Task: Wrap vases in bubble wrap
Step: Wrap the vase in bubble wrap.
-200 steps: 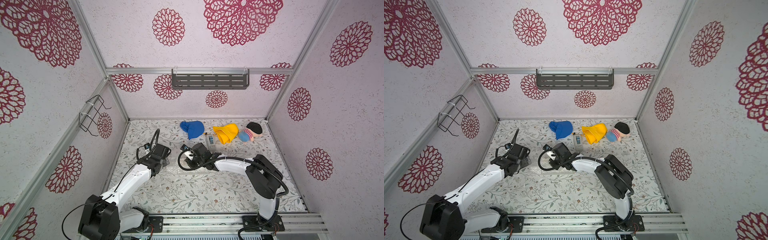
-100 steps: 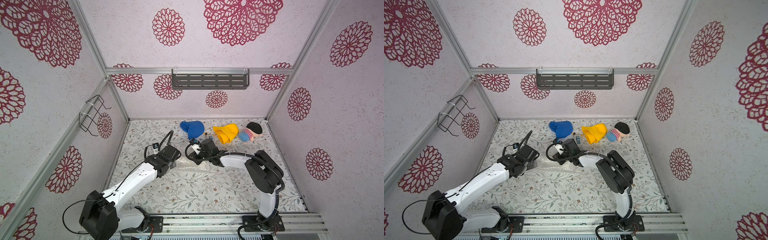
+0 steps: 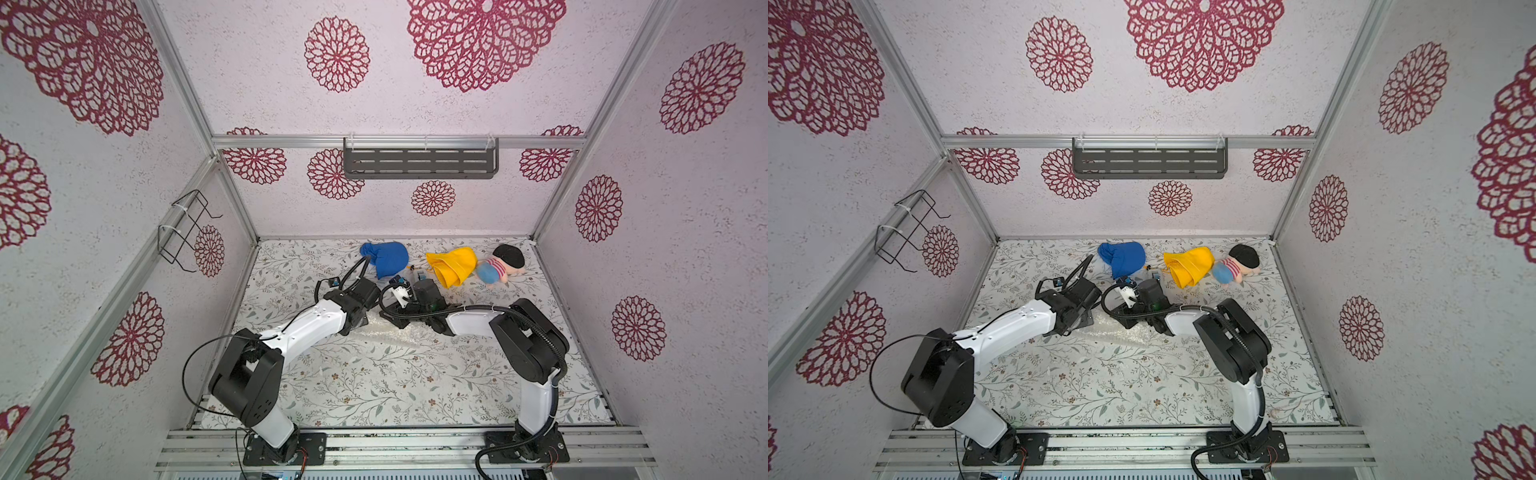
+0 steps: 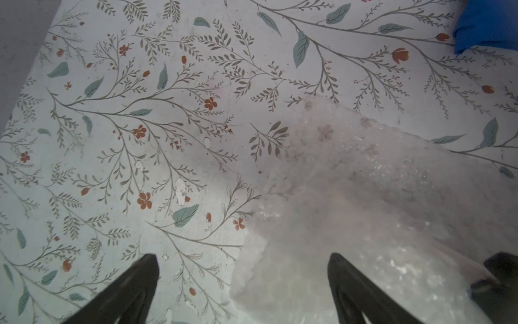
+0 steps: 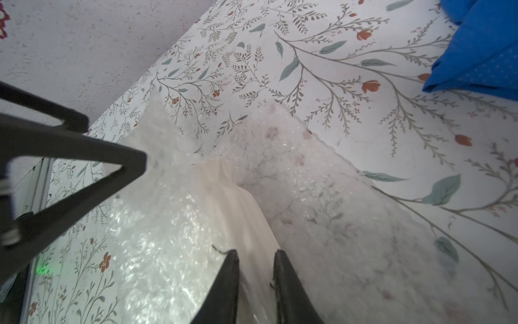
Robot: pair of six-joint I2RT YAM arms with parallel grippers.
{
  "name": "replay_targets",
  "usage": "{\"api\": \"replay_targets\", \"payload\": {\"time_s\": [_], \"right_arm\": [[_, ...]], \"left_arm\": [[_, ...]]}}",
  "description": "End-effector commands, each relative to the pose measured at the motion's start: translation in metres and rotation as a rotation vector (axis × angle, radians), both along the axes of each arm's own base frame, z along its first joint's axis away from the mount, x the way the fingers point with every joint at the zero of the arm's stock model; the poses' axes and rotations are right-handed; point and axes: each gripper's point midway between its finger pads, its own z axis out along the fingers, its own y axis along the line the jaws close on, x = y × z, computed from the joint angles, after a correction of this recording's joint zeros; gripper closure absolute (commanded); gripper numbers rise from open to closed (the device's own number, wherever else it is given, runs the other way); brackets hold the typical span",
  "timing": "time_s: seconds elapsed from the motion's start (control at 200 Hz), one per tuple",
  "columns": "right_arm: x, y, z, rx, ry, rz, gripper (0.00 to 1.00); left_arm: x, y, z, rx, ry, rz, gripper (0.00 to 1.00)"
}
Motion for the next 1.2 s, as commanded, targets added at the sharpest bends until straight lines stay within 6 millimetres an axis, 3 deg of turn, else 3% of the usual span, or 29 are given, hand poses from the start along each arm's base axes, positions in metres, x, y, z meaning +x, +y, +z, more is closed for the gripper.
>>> {"api": "replay_targets", "payload": {"time_s": [0.0, 0.24, 0.325, 0.45, 0.641, 0.841, 1.016, 1.196], "right_arm": [[-0.031, -0.016, -0.039, -0.08, 0.155, 0.003, 0.75], [-0.033, -0.024, -0.033, -0.11, 0.126, -0.001, 0.74], [-0.029, -0.029, -0.027, -0.132, 0.092, -0.025, 0.69], [-0.024, -0.045, -0.015, -0.174, 0.014, -0.083, 0.58], [-0.025, -0.069, 0.011, -0.213, -0.081, -0.153, 0.56], [-0.04, -0.087, 0.045, -0.187, -0.182, -0.195, 0.5], [-0.068, -0.07, 0.075, -0.147, -0.312, -0.112, 0.38], [-0.096, -0.036, 0.076, -0.181, -0.409, 0.009, 0.34]], "left_arm": [[0.013, -0.009, -0.012, -0.028, 0.011, 0.003, 0.03], [0.01, -0.002, -0.051, -0.078, 0.078, 0.064, 0.02], [0.008, 0.004, -0.058, -0.094, 0.087, 0.092, 0.02], [0.007, 0.007, -0.059, -0.087, 0.085, 0.093, 0.02], [0.012, 0.004, -0.055, -0.072, 0.081, 0.076, 0.02], [0.015, 0.002, -0.048, -0.07, 0.07, 0.07, 0.02], [0.016, 0.0, -0.04, -0.081, 0.05, 0.067, 0.02], [0.015, 0.001, -0.032, -0.083, 0.033, 0.069, 0.02]]}}
